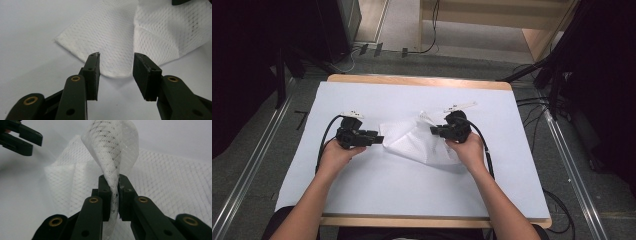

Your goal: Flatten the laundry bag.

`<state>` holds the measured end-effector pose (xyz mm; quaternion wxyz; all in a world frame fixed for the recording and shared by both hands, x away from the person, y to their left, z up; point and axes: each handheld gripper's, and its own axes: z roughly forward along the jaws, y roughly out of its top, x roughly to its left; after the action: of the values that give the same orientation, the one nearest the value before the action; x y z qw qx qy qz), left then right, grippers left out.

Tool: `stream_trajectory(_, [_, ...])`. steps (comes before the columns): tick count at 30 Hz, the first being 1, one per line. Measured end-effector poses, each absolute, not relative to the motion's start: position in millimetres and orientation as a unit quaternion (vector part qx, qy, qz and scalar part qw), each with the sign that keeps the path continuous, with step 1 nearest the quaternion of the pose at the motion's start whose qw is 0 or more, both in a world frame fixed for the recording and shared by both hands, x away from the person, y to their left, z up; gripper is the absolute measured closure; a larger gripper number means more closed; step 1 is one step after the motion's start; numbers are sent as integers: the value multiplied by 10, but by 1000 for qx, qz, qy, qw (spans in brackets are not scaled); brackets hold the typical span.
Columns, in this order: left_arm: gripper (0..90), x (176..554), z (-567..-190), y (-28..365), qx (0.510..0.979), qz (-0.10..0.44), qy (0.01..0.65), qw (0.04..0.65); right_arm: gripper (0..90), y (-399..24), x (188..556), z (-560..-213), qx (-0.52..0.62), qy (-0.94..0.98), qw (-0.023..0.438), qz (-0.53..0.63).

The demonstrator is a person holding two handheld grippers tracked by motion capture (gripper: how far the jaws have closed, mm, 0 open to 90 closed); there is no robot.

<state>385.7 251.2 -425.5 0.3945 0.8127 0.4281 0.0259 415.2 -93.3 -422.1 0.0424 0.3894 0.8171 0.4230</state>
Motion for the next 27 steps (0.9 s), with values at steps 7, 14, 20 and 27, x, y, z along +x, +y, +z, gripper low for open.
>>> stream_trajectory(7, [583, 3878, -4264, 2477, 815, 27, 425, 393, 844, -882, 3947, -4143, 368, 821, 53, 432])
stream_trajectory(14, [704, 3952, -4321, 2414, 820, 31, 427, 381, 840, -869, 3773, -4108, 354, 824, 61, 438])
stream_trajectory(20, [888, 4053, -4401, 2278, 829, 34, 425, 362, 840, -872, 3708, -4111, 350, 825, 64, 440])
stream_trajectory(27, [900, 4125, -4530, 2167, 841, 18, 426, 333, 842, -882, 3619, -4124, 346, 825, 62, 442])
